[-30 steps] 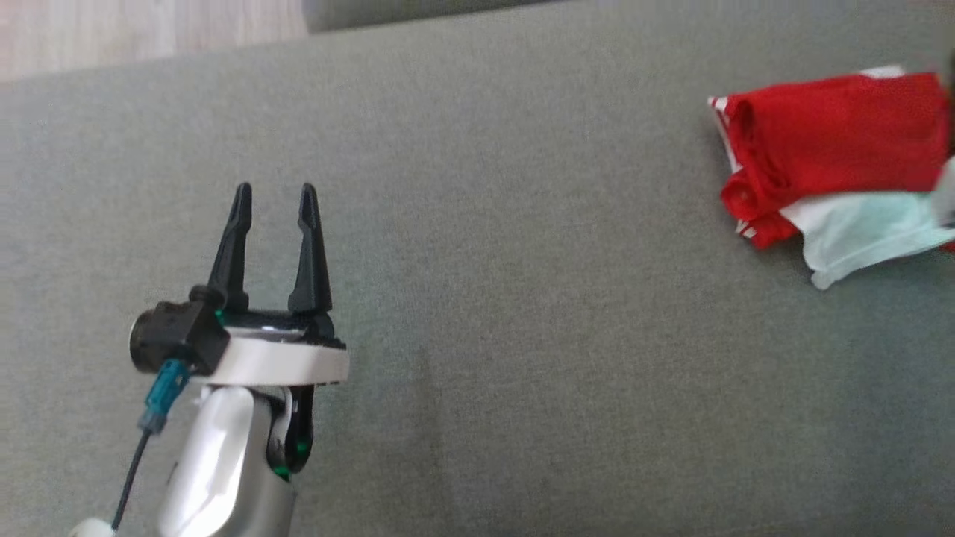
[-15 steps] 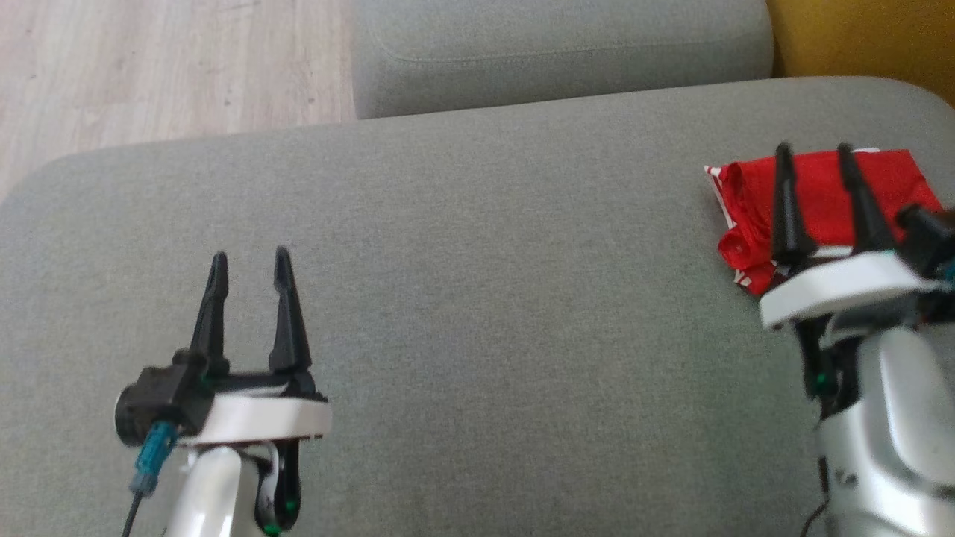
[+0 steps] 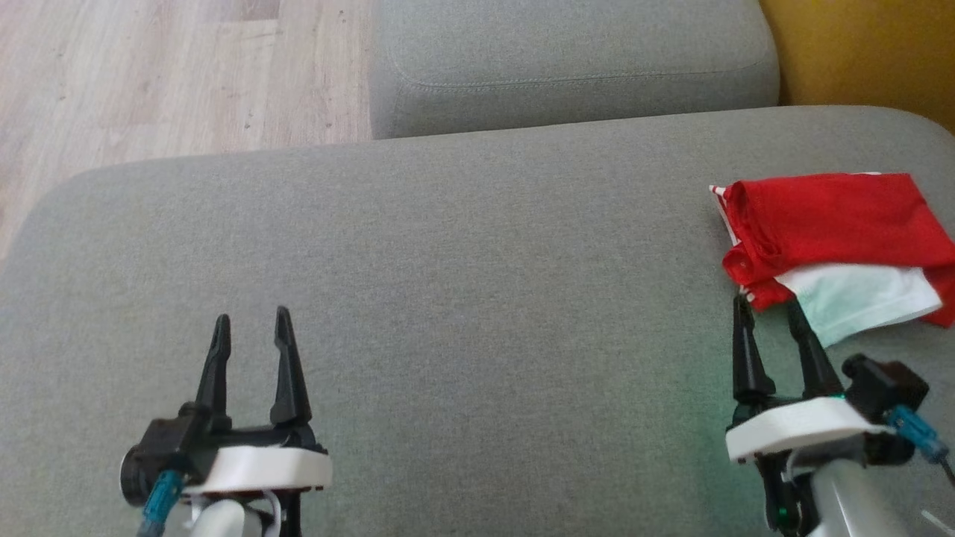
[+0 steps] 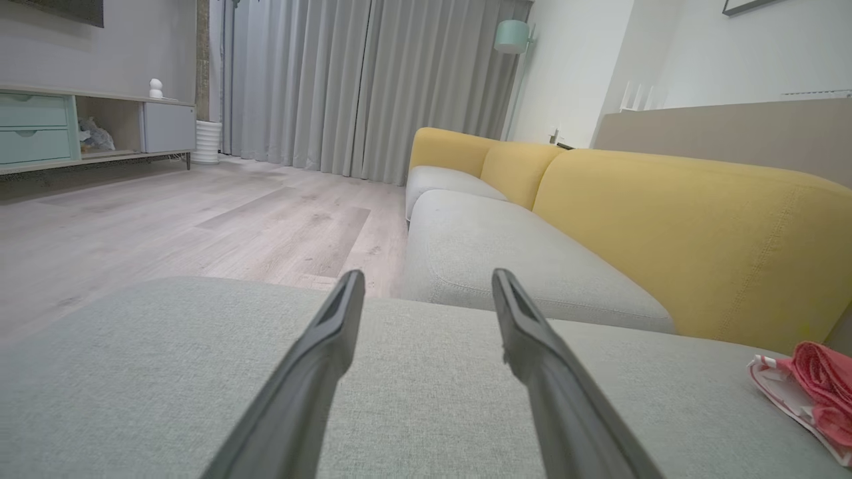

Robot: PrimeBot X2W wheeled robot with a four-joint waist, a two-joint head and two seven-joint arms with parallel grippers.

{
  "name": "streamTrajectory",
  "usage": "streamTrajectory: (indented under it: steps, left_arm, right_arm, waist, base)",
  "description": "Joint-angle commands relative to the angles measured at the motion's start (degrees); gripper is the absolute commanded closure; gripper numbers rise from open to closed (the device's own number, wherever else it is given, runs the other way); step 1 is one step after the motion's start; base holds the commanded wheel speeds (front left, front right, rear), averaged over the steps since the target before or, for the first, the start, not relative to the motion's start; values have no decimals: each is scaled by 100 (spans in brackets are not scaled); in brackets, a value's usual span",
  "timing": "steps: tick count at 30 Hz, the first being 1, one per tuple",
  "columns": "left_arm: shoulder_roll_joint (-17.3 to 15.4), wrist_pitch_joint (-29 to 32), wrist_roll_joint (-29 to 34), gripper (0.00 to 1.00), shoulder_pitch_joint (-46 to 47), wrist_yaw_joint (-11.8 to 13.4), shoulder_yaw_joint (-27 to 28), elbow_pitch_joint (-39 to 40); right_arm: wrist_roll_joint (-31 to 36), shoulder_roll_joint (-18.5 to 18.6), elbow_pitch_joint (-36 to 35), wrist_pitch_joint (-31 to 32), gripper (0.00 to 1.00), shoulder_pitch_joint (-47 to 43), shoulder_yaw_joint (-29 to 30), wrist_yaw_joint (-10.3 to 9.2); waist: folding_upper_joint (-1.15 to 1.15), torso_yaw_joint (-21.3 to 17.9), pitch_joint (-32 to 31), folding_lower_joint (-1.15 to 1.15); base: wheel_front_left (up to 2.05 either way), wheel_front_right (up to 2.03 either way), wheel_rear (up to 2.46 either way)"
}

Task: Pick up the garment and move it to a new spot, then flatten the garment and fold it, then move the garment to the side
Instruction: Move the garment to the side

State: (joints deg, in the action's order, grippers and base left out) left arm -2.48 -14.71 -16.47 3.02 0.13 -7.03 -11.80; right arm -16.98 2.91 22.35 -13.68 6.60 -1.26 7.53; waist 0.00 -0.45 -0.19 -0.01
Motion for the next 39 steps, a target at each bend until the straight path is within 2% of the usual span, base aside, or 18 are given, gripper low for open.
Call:
streamTrajectory:
  steps: [1,21,36,39]
  left_arm:
    - [-40,-29,18,0,145,83,174,225]
    - [-40,-29,47,0,108,165,106,226]
    - [-40,-29,-194,0,109,70,204,283]
    - [-40,-29,-285,0,104,-23,228,344]
  right_arm:
    - [-73,-1,-130,-86,0,176,-140,-4]
    - [102,-2,-136,-131,0,129,-242,-4]
    - [350,-3,-74,-131,0,182,-368,-4]
    - [319,-3,-110,-131,0,186,-333,-4]
  waist:
    - [0,-6,-1,1]
    - [0,-23,21,1]
    - [0,-98,24,1]
    - [0,-113,24,1]
  base:
    - [0,0,0]
    - [0,0,0]
    - [0,0,0]
    - [0,0,0]
